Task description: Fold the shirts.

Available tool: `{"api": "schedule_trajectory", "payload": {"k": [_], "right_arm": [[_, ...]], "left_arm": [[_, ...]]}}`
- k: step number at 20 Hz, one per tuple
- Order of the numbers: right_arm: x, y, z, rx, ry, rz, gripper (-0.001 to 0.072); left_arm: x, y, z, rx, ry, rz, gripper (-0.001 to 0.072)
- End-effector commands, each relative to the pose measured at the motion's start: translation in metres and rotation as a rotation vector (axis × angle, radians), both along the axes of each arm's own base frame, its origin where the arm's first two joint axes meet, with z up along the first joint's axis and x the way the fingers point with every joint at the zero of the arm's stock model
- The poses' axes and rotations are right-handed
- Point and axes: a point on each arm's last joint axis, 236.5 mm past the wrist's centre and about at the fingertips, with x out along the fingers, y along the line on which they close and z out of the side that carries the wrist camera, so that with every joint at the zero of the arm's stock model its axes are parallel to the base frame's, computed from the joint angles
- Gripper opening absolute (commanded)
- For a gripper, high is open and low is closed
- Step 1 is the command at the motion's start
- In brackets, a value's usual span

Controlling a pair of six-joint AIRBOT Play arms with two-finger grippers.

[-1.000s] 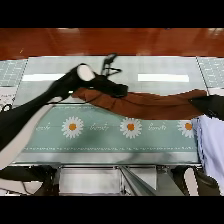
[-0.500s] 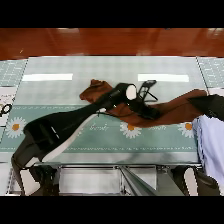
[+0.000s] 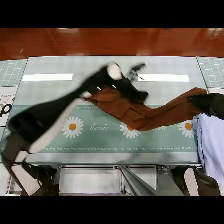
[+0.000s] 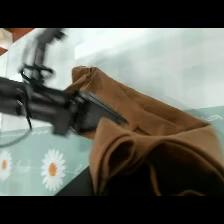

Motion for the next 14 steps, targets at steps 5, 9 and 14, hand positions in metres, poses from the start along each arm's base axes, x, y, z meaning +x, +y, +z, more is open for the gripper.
{"api": "schedule_trajectory", "payload": {"k": [5, 9, 14], "right_arm": [[0.066, 0.113, -0.018, 0.124, 0.005, 0.247, 0.0025], [0.121, 0.199, -0.054, 0.122, 0.056, 0.352, 0.0025], [0.177, 0.264, -0.101, 0.208, 0.142, 0.392, 0.0026]], "left_arm": [[0.06, 0.212, 0.11, -0.031, -0.222, 0.316, 0.0021], [0.02, 0.29, 0.086, 0.017, -0.217, 0.474, 0.0021], [-0.018, 0.313, 0.069, 0.035, -0.21, 0.519, 0.0021]]}}
